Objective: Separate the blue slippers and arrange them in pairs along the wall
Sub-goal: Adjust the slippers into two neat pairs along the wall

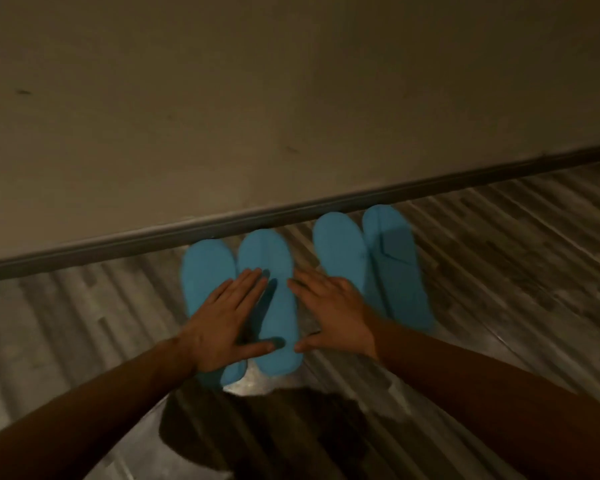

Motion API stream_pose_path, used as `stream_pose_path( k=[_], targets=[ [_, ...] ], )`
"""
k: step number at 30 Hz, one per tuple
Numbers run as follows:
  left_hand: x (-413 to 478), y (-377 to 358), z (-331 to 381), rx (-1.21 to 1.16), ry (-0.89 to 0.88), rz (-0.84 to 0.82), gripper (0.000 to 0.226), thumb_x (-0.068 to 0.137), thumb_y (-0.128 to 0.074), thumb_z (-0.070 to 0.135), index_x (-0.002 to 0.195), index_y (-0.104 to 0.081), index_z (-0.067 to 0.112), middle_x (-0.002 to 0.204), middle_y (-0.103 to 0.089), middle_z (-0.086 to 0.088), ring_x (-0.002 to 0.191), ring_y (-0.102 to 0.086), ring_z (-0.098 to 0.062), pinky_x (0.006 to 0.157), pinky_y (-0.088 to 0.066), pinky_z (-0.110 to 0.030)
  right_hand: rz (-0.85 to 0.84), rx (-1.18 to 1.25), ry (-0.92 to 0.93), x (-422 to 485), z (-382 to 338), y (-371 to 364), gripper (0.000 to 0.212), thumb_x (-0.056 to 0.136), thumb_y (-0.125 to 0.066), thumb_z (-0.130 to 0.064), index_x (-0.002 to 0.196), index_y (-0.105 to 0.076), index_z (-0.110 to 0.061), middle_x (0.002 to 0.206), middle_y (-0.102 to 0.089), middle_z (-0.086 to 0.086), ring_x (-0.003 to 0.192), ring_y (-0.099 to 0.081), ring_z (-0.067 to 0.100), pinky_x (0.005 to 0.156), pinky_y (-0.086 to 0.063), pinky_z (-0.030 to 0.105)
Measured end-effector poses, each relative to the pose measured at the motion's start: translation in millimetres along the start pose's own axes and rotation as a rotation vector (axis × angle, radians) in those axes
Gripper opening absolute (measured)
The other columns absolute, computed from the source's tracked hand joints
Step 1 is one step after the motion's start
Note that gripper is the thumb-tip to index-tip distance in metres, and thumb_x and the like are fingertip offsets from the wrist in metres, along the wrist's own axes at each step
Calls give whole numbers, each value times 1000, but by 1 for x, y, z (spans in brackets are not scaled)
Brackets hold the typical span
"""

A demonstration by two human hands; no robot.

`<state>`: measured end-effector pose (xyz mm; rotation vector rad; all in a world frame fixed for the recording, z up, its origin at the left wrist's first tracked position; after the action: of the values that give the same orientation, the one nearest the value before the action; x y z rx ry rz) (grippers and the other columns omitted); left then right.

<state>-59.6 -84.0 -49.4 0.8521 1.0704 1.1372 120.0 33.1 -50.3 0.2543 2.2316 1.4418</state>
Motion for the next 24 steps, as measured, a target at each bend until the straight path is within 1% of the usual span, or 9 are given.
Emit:
stream_pose_path(
  k=[1, 3, 6, 9, 12, 14, 18, 21, 24],
  targets=[
    [-16, -2, -13, 9, 19, -17, 114, 78, -37, 90, 160, 0, 20, 169, 3, -1, 156, 5, -17, 126, -11, -45, -17, -12, 21, 4, -16, -5, 115, 70, -65, -73, 158, -10, -24, 168, -5, 1, 153, -5, 20, 120, -12, 43],
    [-43, -5, -35, 16, 69, -64, 116, 77, -39, 91, 160, 1, 20, 169, 6, -2, 156, 7, -18, 127, -10, -46, -45, -53, 53, 12, -37, -13, 117, 72, -65, -72, 158, -4, -22, 168, 2, 2, 153, 2, 20, 120, -8, 42],
    [-68, -11, -51, 35, 111, -131, 119, 74, -34, 94, 159, 9, 21, 167, 17, -4, 154, 15, -19, 127, -1, -44, -98, -91, 57, 20, -50, -25, 123, 70, -65, -74, 158, 2, -20, 167, 10, 3, 153, 9, 21, 120, -5, 44],
    [-75, -21, -56, 67, 149, -172, 120, 74, -31, 95, 157, 17, 23, 164, 26, -7, 153, 21, -22, 126, 5, -44, -137, -124, 40, 24, -52, -33, 126, 69, -63, -78, 157, 6, -21, 166, 16, 2, 152, 13, 21, 121, -4, 47],
    [-75, -28, -60, 80, 183, -184, 119, 73, -28, 96, 155, 23, 24, 161, 31, -8, 151, 24, -23, 124, 11, -42, -158, -157, 28, 26, -54, -34, 125, 70, -59, -80, 157, 6, -20, 166, 17, 2, 153, 12, 21, 122, -7, 50],
    [-73, -31, -62, 82, 184, -185, 119, 73, -25, 97, 153, 25, 25, 161, 32, -7, 151, 25, -23, 123, 12, -41, -149, -179, 27, 27, -56, -34, 125, 69, -57, -82, 157, 5, -20, 166, 15, 3, 153, 11, 22, 122, -8, 50],
    [-69, -33, -61, 75, 176, -150, 119, 74, -27, 96, 154, 23, 25, 162, 29, -8, 152, 22, -24, 123, 13, -40, -128, -183, 2, 29, -59, -36, 123, 70, -55, -83, 158, 4, -20, 167, 14, 4, 153, 10, 22, 122, -8, 50],
    [-66, -35, -60, 59, 183, -133, 119, 74, -28, 95, 155, 21, 24, 163, 28, -8, 152, 22, -23, 122, 16, -39, -131, -155, -16, 30, -60, -37, 123, 70, -56, -82, 157, 5, -20, 166, 15, 3, 153, 11, 23, 120, -6, 51],
    [-65, -35, -58, 68, 186, -131, 119, 74, -28, 95, 155, 21, 23, 162, 28, -9, 152, 22, -24, 121, 15, -40, -133, -149, -19, 30, -59, -38, 123, 70, -57, -81, 157, 4, -20, 166, 15, 4, 153, 12, 23, 120, -5, 51]
  ],
)
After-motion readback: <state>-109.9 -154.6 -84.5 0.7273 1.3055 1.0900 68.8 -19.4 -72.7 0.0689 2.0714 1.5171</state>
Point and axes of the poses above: each hand's wrist, its own x-axis towards the middle knuckle, its own y-axis out of the back of the hand, z = x × y, the point moved 4 cm from there along x, towards the middle knuckle
